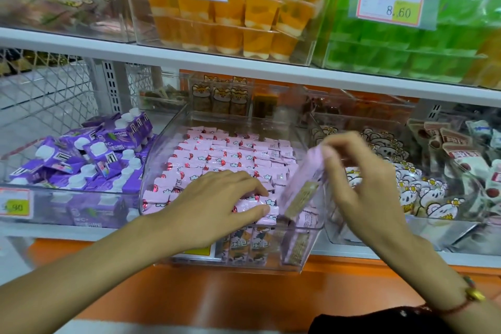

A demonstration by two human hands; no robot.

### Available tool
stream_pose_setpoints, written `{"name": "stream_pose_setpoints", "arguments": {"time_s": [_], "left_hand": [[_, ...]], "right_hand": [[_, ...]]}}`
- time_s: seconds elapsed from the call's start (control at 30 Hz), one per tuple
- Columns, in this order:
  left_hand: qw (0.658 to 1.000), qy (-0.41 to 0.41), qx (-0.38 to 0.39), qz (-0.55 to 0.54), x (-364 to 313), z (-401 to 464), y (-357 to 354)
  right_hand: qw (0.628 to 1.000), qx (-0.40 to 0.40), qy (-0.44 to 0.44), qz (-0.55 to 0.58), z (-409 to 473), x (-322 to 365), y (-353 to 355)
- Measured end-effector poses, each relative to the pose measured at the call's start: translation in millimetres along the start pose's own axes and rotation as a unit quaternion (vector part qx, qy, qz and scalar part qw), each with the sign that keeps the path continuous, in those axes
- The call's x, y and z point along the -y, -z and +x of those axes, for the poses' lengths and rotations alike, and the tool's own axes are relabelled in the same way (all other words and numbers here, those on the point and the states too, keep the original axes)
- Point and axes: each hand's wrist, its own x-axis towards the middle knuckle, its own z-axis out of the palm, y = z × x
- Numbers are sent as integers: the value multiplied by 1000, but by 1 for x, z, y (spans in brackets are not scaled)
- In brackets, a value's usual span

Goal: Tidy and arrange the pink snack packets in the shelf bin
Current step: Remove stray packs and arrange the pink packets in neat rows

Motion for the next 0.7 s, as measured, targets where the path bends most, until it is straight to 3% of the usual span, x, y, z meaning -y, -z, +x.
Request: {"name": "stream_pose_setpoints", "arguments": {"time_s": [0.07, 0.13, 0.23, 0.37, 0.47, 0.57, 0.63, 0.7], "left_hand": [[1000, 0, 1, -5, -1, 0, 2], [999, 10, -13, -32, -4, -1, 4], [988, 39, -51, -138, -15, -3, 8], [973, 48, -82, -209, -33, -3, 7], [950, 68, -79, -293, -38, 0, 10], [891, 127, -87, -427, -35, 6, 19], [856, 184, -95, -473, -32, 9, 25], [835, 214, -92, -498, -29, 10, 27]], "right_hand": [[989, -128, -49, 63, 4, -2, 5], [969, -168, -134, 125, 7, -5, 8], [943, -127, -240, 192, 6, -5, 3], [910, -75, -288, 290, 7, 3, -6], [901, -39, -308, 303, 7, 3, -8], [954, -1, -242, 179, 4, -2, -6], [993, 30, -105, 50, 2, 1, -3], [995, 94, 20, -36, -1, 5, -6]]}}
